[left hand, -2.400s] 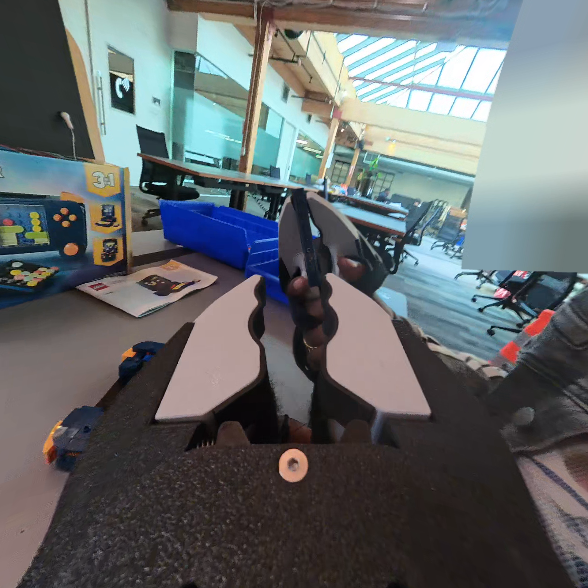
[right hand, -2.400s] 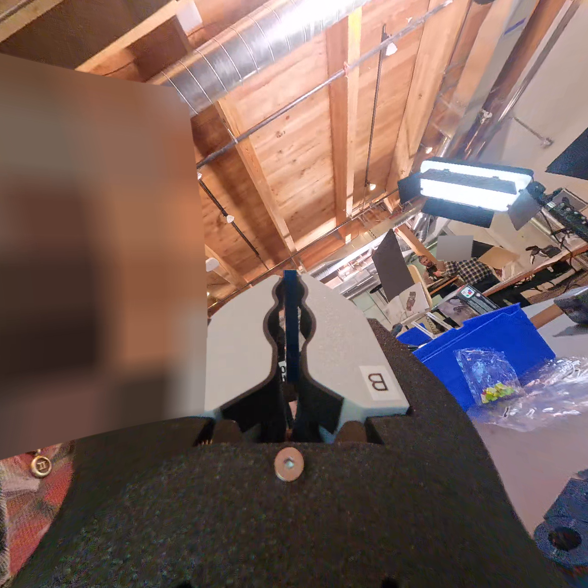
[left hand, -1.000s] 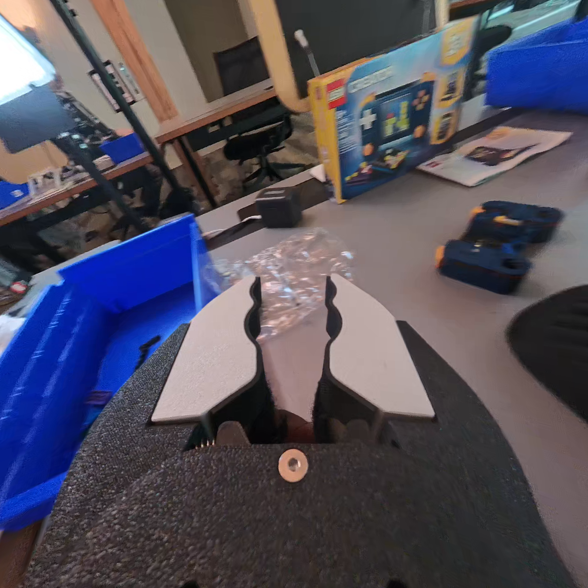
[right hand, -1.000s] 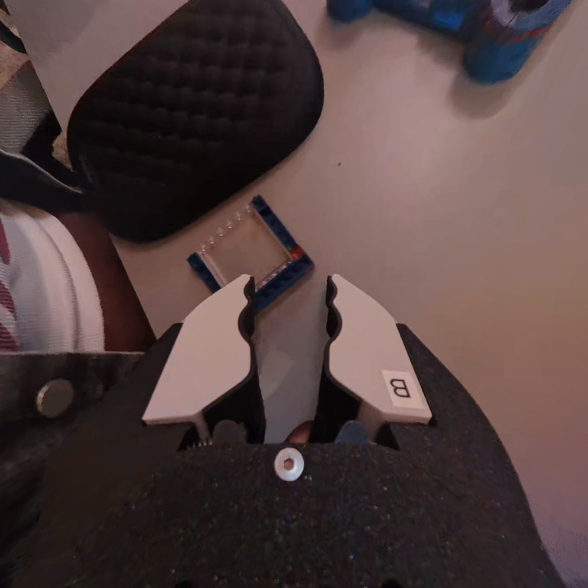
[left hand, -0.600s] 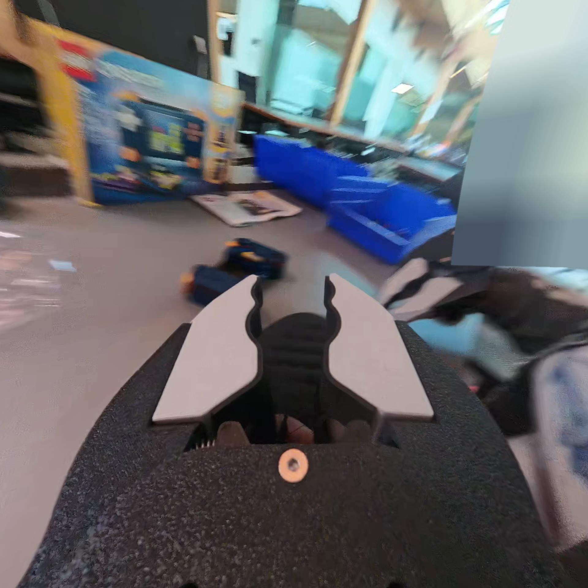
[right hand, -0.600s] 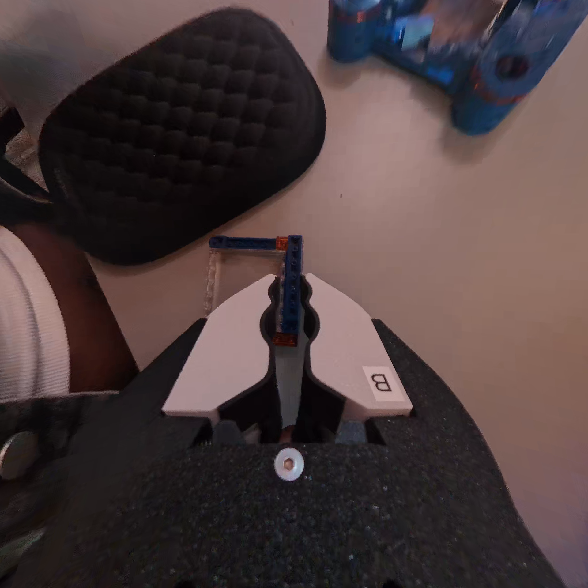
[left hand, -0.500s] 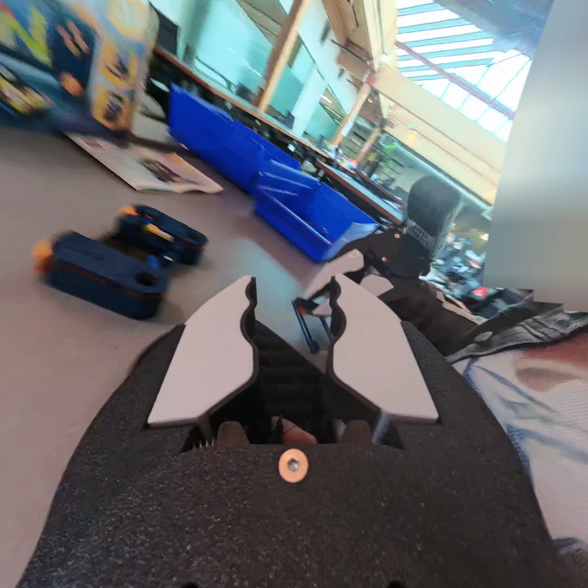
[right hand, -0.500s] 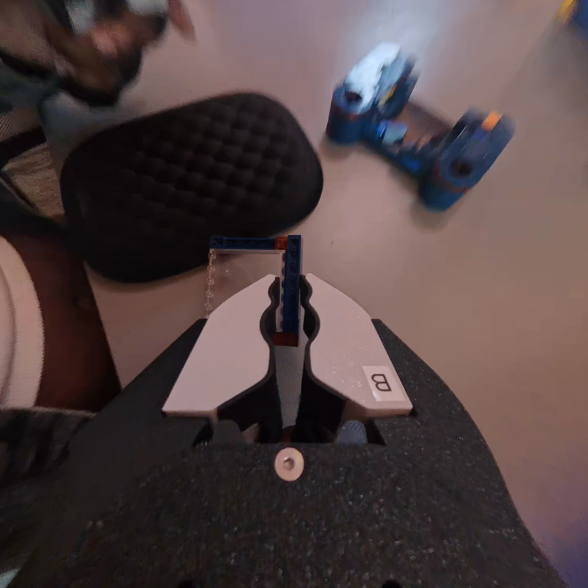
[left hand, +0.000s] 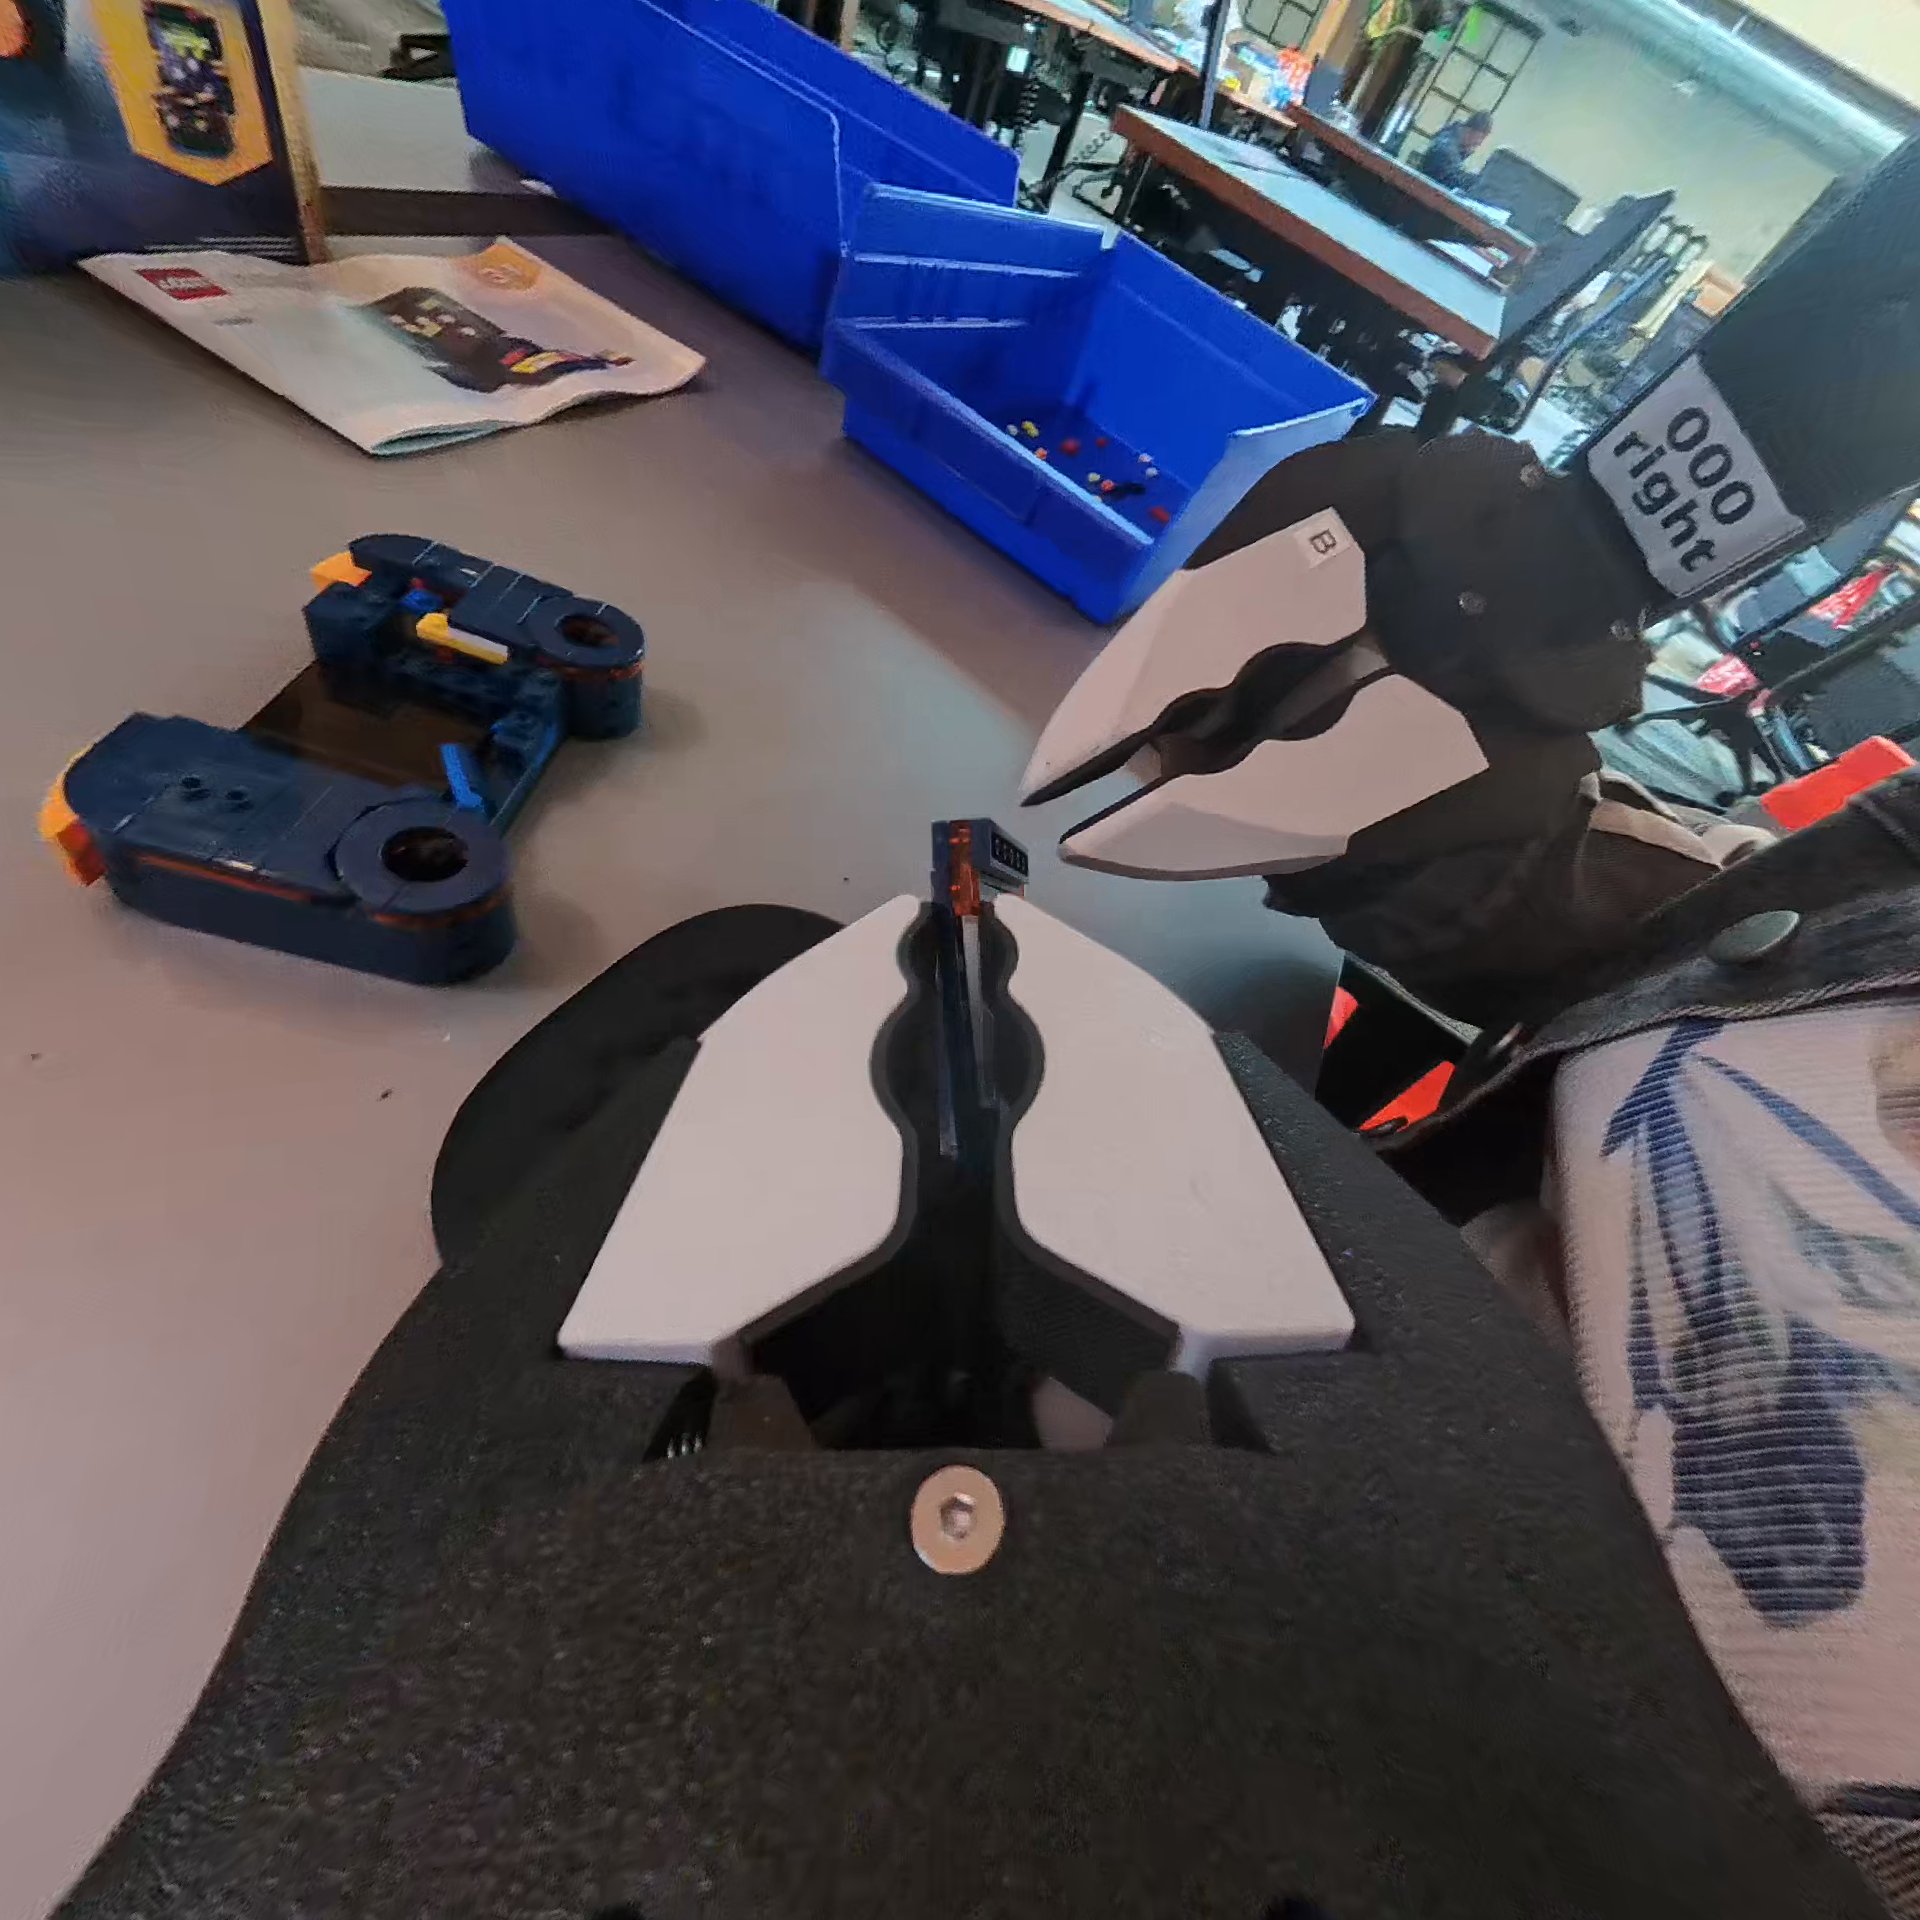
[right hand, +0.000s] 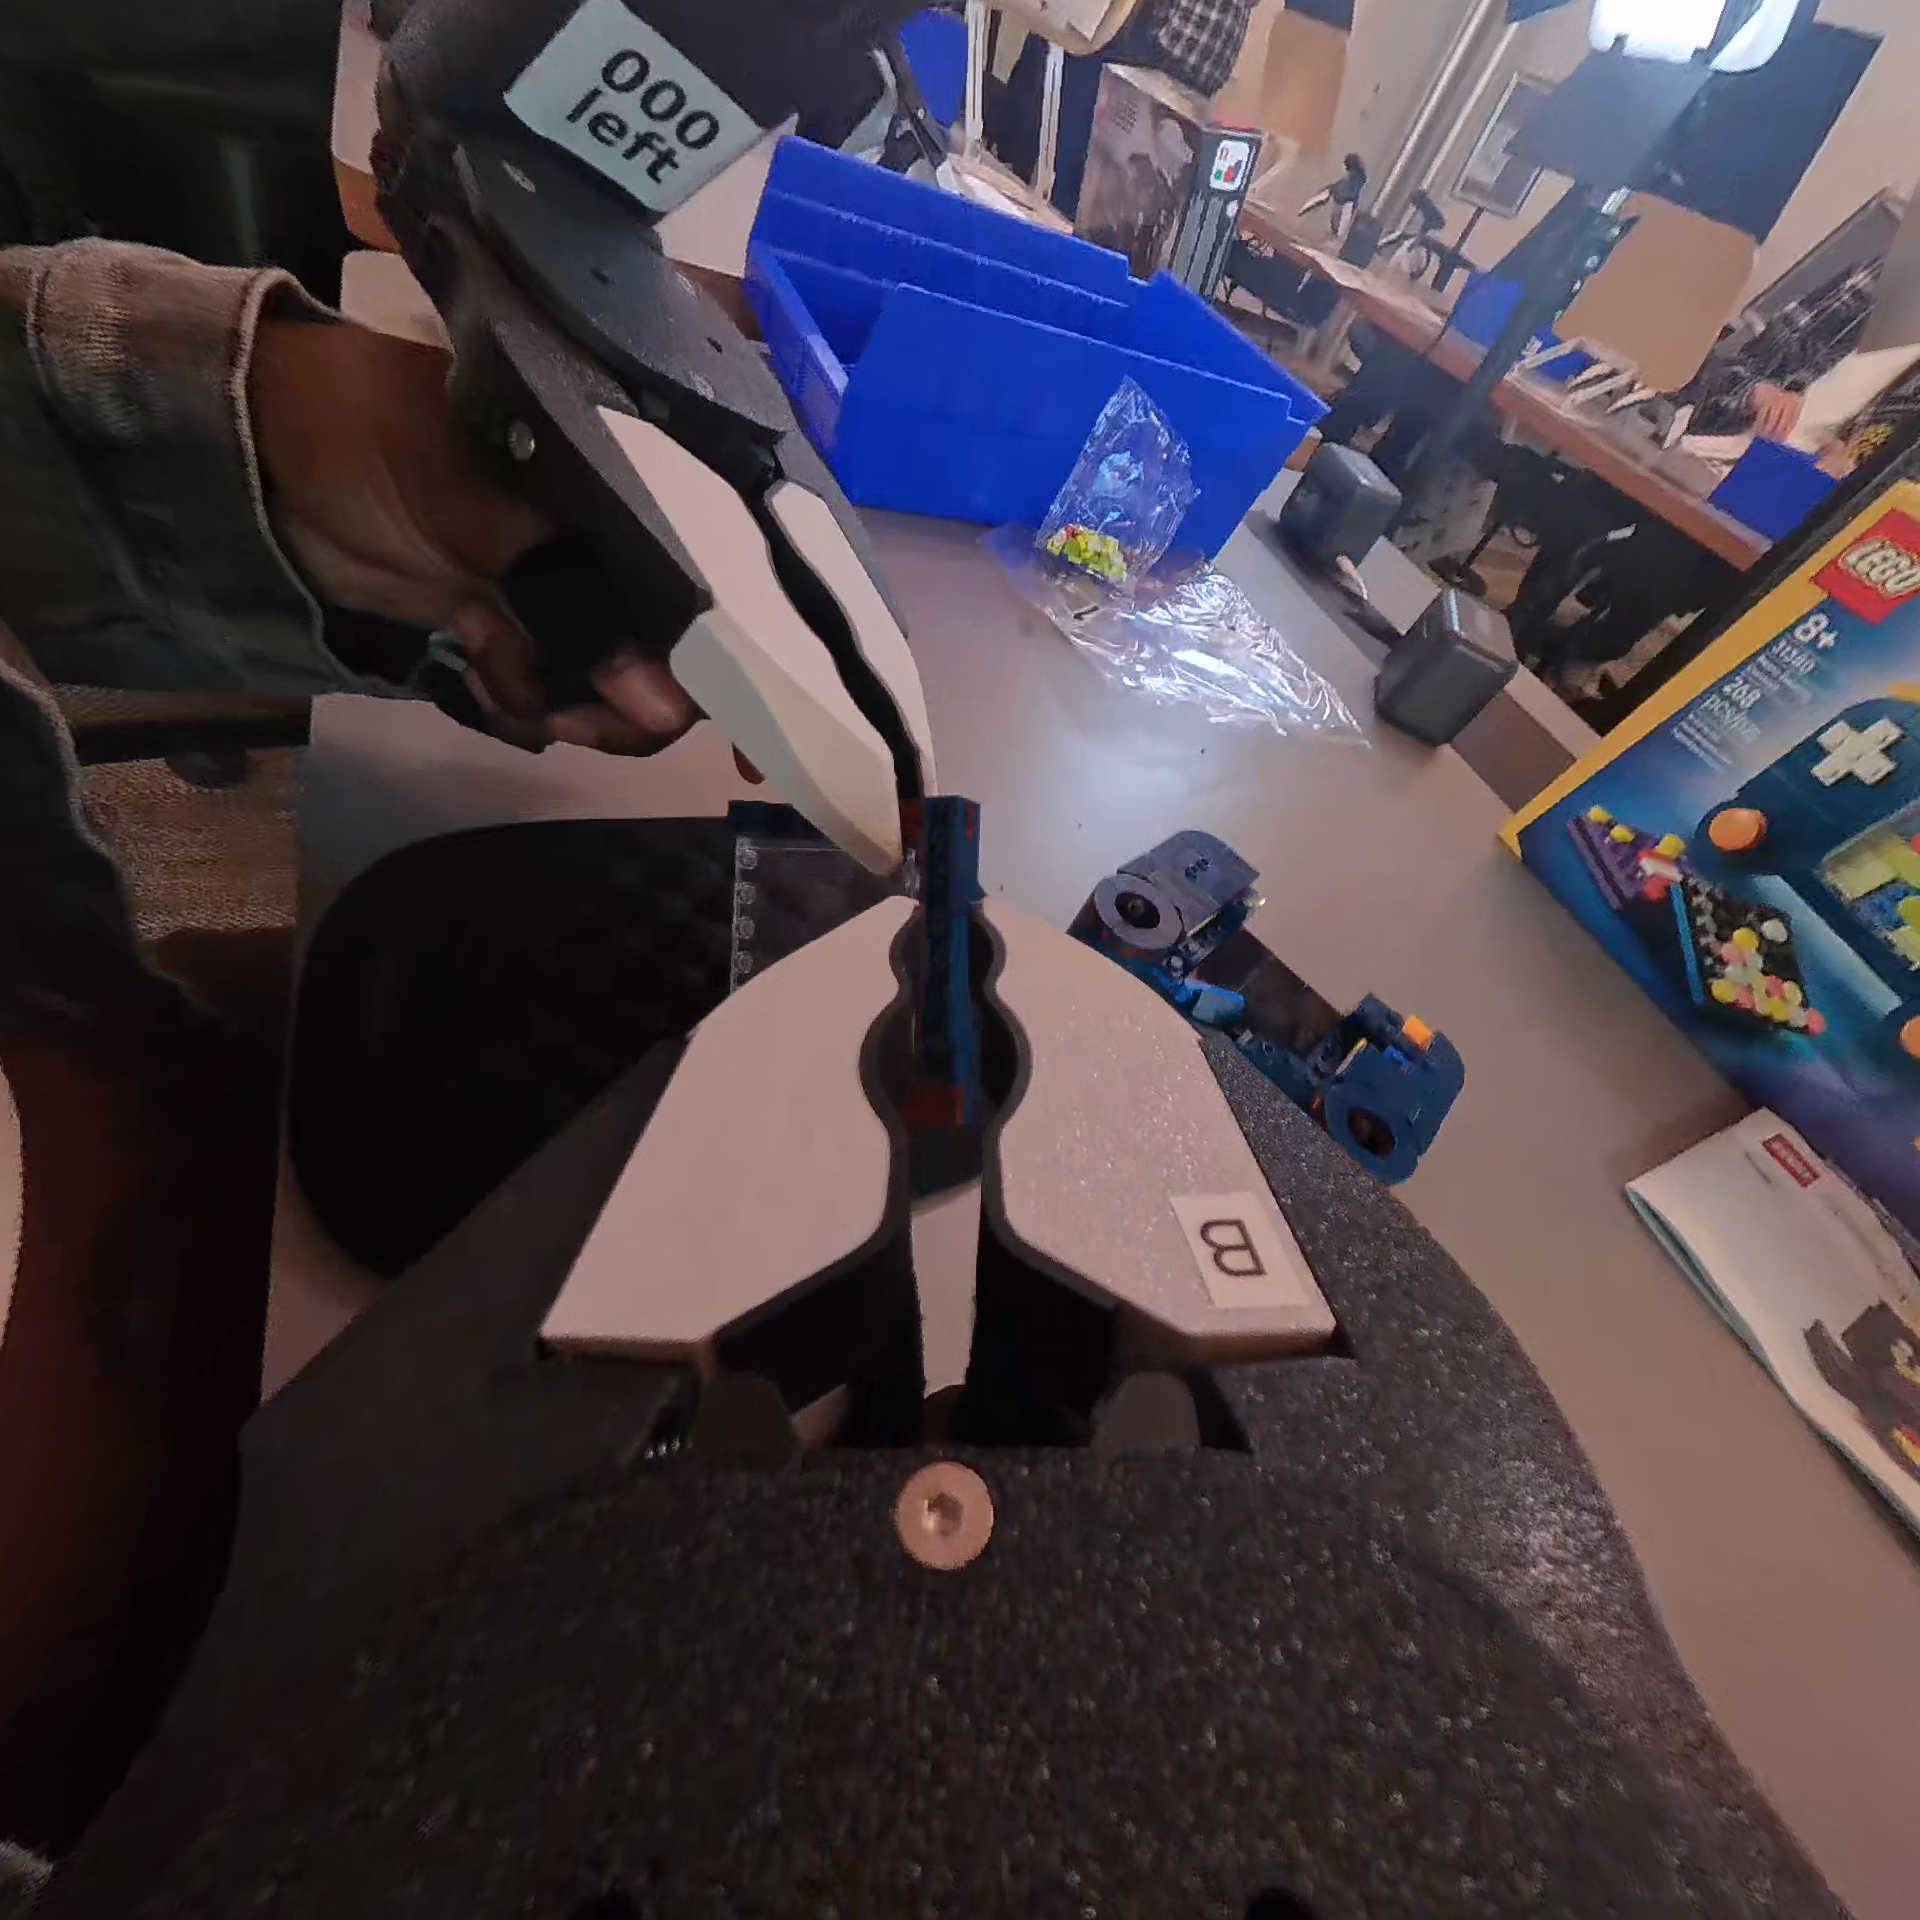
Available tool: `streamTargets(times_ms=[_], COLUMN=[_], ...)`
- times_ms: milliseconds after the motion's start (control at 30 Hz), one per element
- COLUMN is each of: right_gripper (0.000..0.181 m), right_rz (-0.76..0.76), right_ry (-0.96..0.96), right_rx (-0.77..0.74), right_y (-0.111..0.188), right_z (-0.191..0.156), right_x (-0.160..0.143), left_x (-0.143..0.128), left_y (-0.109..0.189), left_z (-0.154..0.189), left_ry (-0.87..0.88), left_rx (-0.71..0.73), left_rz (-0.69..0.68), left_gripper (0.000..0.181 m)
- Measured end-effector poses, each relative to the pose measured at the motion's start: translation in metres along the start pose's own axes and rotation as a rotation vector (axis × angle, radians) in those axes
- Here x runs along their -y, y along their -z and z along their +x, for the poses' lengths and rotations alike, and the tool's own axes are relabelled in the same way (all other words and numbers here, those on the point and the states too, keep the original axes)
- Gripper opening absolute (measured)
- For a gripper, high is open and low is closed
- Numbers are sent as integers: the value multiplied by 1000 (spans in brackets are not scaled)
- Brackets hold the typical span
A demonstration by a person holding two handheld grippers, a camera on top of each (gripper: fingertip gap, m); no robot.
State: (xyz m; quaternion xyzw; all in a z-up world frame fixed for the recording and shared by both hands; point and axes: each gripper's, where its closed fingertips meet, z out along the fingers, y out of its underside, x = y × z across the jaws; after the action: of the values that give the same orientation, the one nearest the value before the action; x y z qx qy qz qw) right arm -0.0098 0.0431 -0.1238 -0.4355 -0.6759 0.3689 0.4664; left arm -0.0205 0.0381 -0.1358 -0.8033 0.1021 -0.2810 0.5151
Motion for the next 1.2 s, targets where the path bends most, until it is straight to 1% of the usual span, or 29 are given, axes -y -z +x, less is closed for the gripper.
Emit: streamTargets(times_ms=[100, 333, 533, 600, 667, 800, 867, 933, 1033, 1067, 1100, 1133, 1167, 1200], right_gripper=[12, 8, 8, 7, 8, 7, 7, 6, 6, 4, 0, 0, 0, 0], right_rz=[-33, -124, -171, -175, -179, -188, -149, -69, 7, 52, 166, 229, 186, 93], right_ry=[38, 150, 338, 328, 291, 212, 230, 260, 247, 227, 177, 110, 117, 147], right_rx=[-11, -80, -196, -206, -183, -124, -103, -72, -29, -4, 25, 45, 27, 7], right_y=[-12, -31, -39, -41, -44, -46, -46, -45, -46, -45, -41, -37, -40, -45], right_z=[-3, -2, 2, 3, 3, 2, 2, -1, -5, -8, -10, -9, -3, 5], right_x=[-1, -5, -6, -7, -8, -12, -10, -6, -3, 2, 18, 30, 26, 12], left_x=[0, -8, -11, -11, -13, -16, -16, -19, -22, -25, -35, -35, -31, -31], left_y=[4, 7, 8, 9, 9, 9, 10, 11, 12, 12, 14, 12, 12, 15], left_z=[1, -14, -24, -27, -28, -28, -28, -29, -31, -34, -45, -46, -43, -44], left_ry=[21, 52, 107, 117, 102, 8, 51, 89, 117, 113, 95, 113, 154, 166], left_rx=[17, 135, 154, 156, 169, 189, 166, 142, 137, 160, 232, 220, 175, 174], left_rz=[9, -37, -53, -55, -70, -107, -102, -118, -136, -154, -207, -191, -155, -151], left_gripper=[7, 7, 7, 7, 7, 9, 8, 8, 8, 9, 11, 11, 10, 10])
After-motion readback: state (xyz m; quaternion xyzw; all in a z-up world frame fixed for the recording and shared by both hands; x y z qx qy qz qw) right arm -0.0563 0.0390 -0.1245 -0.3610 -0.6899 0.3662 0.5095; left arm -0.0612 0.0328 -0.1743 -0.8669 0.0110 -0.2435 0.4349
